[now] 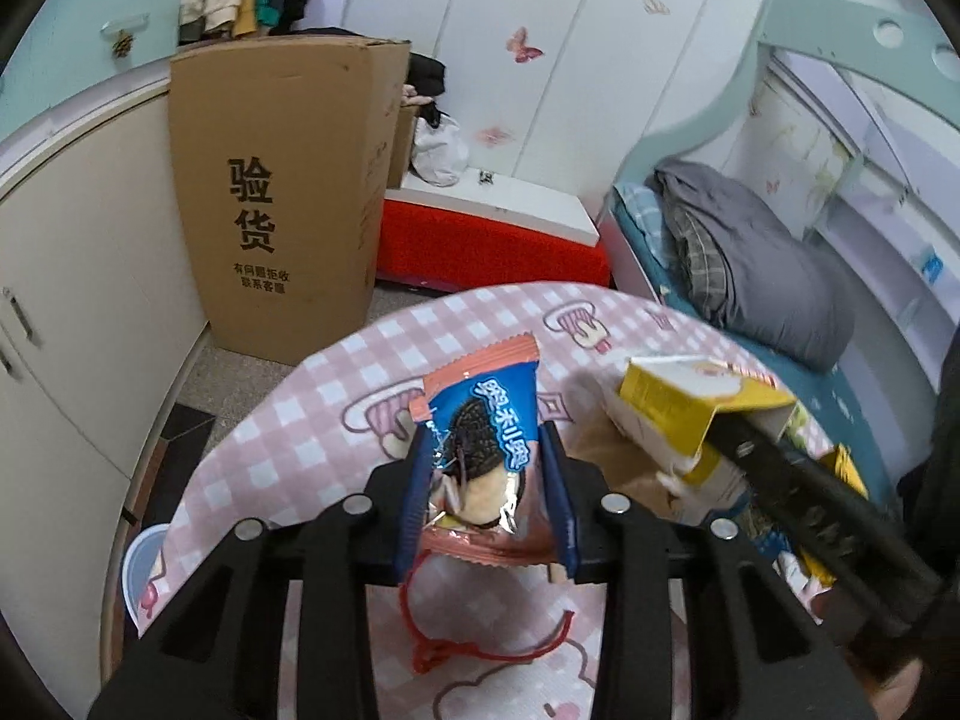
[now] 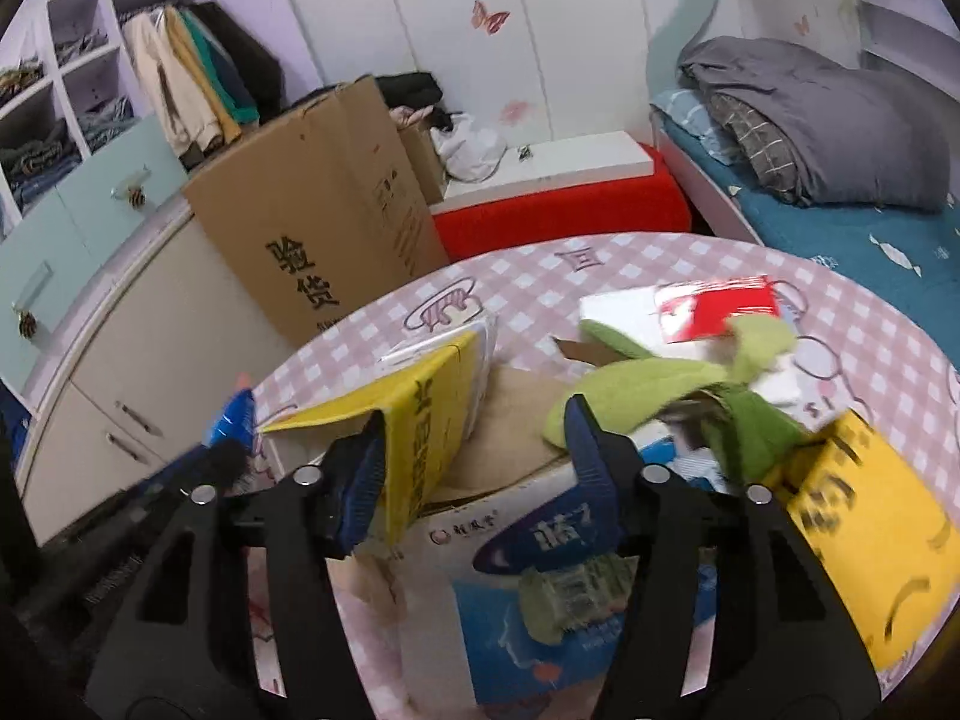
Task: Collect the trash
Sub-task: 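Carry both items over the wastebasket and open both tools to drop them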
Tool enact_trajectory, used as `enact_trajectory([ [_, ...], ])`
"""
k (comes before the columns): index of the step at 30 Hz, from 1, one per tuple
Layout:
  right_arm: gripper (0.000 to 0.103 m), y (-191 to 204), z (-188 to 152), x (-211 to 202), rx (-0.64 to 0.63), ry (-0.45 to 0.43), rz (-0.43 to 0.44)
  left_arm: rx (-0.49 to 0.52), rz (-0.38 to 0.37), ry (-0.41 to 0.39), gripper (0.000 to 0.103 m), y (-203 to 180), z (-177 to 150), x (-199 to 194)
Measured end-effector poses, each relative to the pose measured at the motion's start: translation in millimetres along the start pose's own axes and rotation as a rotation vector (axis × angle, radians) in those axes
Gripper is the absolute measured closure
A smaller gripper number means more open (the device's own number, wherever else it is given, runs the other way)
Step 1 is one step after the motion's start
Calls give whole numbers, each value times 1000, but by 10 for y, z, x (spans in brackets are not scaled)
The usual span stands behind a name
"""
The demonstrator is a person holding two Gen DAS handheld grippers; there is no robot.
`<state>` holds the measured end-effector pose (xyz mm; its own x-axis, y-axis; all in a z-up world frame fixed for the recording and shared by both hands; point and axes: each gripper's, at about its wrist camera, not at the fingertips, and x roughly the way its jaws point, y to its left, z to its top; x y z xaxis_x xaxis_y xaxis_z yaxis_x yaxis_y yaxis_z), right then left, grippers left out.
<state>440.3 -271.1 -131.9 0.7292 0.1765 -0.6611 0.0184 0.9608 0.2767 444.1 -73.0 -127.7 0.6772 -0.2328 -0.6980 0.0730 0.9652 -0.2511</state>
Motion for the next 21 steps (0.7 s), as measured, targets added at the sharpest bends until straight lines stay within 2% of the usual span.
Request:
enact_trajectory([
  [4, 93, 43, -13, 124, -32, 27, 11, -26, 28, -23, 69, 74, 45, -20],
  [6, 100, 74, -11, 77, -48, 2, 17, -38, 34, -29, 69, 101, 52, -19],
  [8, 101, 117, 5, -75, -63, -53, 32, -44, 35, -34, 69, 124, 54, -33],
  [11, 101, 162, 20, -213, -63, -75, 81, -54, 40, -51, 69, 161, 63, -101],
  [15, 101, 300, -40, -326, -66, -61, 160, -70, 54, -75, 69, 290, 89, -277],
  [21, 101, 844, -174, -575, -133, -63, 243, -102, 83, -117, 69, 629, 28, -708],
])
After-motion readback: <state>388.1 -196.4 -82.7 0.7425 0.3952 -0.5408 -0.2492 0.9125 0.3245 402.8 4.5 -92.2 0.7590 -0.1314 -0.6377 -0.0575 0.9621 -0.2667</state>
